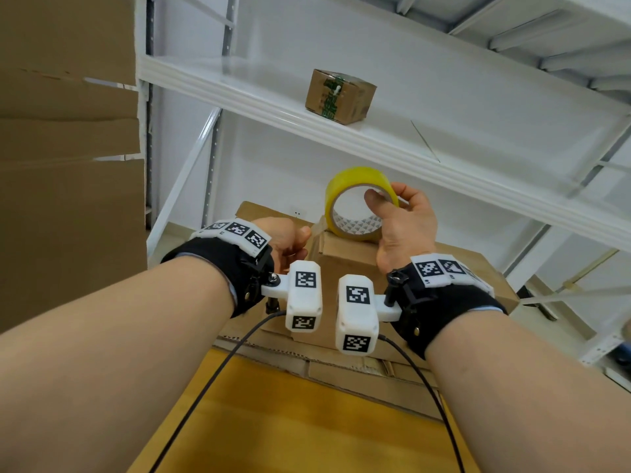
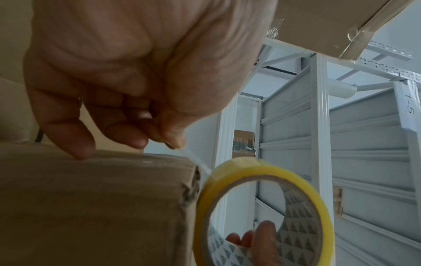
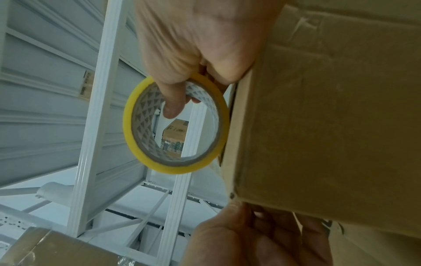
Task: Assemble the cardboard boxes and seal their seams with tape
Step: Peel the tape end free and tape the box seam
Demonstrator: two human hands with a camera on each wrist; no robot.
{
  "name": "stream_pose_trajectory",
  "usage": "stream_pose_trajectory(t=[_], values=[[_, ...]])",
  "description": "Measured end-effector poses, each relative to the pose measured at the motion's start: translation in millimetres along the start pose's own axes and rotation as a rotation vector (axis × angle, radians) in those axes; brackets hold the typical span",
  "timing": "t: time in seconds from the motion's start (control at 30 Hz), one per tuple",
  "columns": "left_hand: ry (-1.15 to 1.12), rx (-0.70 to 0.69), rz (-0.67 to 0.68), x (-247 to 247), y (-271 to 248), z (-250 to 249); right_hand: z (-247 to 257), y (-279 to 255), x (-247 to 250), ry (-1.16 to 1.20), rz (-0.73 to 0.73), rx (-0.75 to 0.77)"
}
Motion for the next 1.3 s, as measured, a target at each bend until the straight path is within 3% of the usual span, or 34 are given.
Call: stream_pose_trajectory(t=[0.63, 0.93, 1.07, 1.2, 1.3], values=[[0.034, 0.044, 0.084, -3, 15, 15, -5, 4, -7, 0.033, 0.071, -0.035], [0.247, -0.141, 0.062, -13, 12, 8, -7, 2, -9, 0.013, 0.057, -0.04], [0.292, -0.094, 0.106, -13, 13, 21, -7, 1, -9, 0.004, 0.052, -0.048], [0.333, -0.055, 0.052, -1, 17, 31, -7, -1, -10, -0.008, 0.038, -0.056], [0.413, -0.079, -0.033, 11, 7, 12, -7, -1, -10, -0.016, 0.032, -0.059]])
Point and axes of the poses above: each hand's wrist, its own y-axis towards the middle knuckle, its own x-axis out of the back of the hand, z = x × y, the point moved 9 cm from there along y, towards the middle knuckle, and after that the axes turned 9 degrees about -x, right-handed, at the moved point
